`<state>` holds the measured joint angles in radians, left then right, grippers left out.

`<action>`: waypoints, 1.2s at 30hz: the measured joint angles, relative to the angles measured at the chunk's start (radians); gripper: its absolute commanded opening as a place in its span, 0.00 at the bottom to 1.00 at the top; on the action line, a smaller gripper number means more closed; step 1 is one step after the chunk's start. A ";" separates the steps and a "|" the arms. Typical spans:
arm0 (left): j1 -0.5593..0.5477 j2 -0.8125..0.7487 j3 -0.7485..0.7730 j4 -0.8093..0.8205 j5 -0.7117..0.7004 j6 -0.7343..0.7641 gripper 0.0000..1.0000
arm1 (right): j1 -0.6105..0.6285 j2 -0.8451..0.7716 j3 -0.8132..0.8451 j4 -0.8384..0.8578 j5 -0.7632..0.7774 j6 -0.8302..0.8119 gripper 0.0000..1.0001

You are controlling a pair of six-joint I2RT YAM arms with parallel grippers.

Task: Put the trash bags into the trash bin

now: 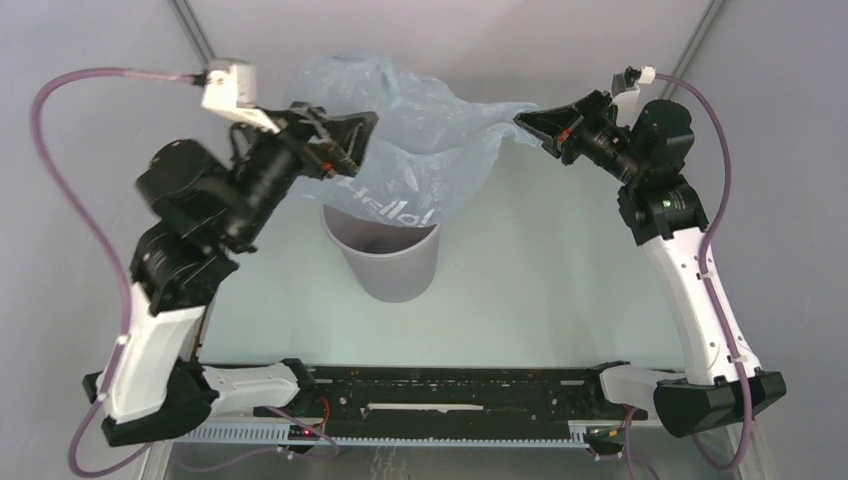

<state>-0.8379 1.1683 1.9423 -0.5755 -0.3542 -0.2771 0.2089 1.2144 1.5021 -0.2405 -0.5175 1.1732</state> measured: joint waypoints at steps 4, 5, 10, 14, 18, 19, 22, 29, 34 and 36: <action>0.000 -0.116 -0.019 -0.035 -0.016 0.016 1.00 | -0.020 0.023 -0.002 -0.004 -0.009 0.011 0.00; 0.001 -0.132 -0.019 -0.040 -0.026 0.018 0.98 | -0.023 0.027 -0.002 -0.006 -0.011 0.014 0.00; 0.006 -0.256 -0.018 -0.088 -0.280 0.014 0.59 | -0.028 0.034 -0.009 -0.007 -0.020 0.024 0.00; 0.050 -0.287 -0.002 -0.140 -0.422 -0.029 0.58 | -0.028 0.034 -0.009 -0.007 -0.027 0.028 0.00; 0.209 -0.243 0.000 -0.230 -0.369 -0.127 0.56 | -0.028 0.033 -0.009 -0.007 -0.027 0.030 0.00; 0.264 -0.223 0.000 -0.249 -0.332 -0.154 0.54 | -0.028 0.033 -0.009 -0.007 -0.027 0.030 0.00; 0.434 -0.138 -0.023 -0.280 -0.129 -0.259 0.53 | -0.027 0.031 -0.009 -0.008 -0.026 0.030 0.00; 0.475 -0.087 -0.431 -0.138 0.243 -0.513 0.47 | -0.009 0.025 -0.009 -0.008 -0.014 0.030 0.00; 0.475 -0.047 -0.598 0.055 0.432 -0.701 0.45 | 0.025 0.027 -0.006 -0.010 0.001 0.030 0.00; 0.476 -0.027 -0.639 0.143 0.470 -0.752 0.45 | 0.041 0.034 -0.001 -0.008 0.005 0.031 0.00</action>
<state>-0.3622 1.1408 1.3029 -0.4328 0.1158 -1.0294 0.2497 1.2480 1.5009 -0.2481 -0.5121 1.2037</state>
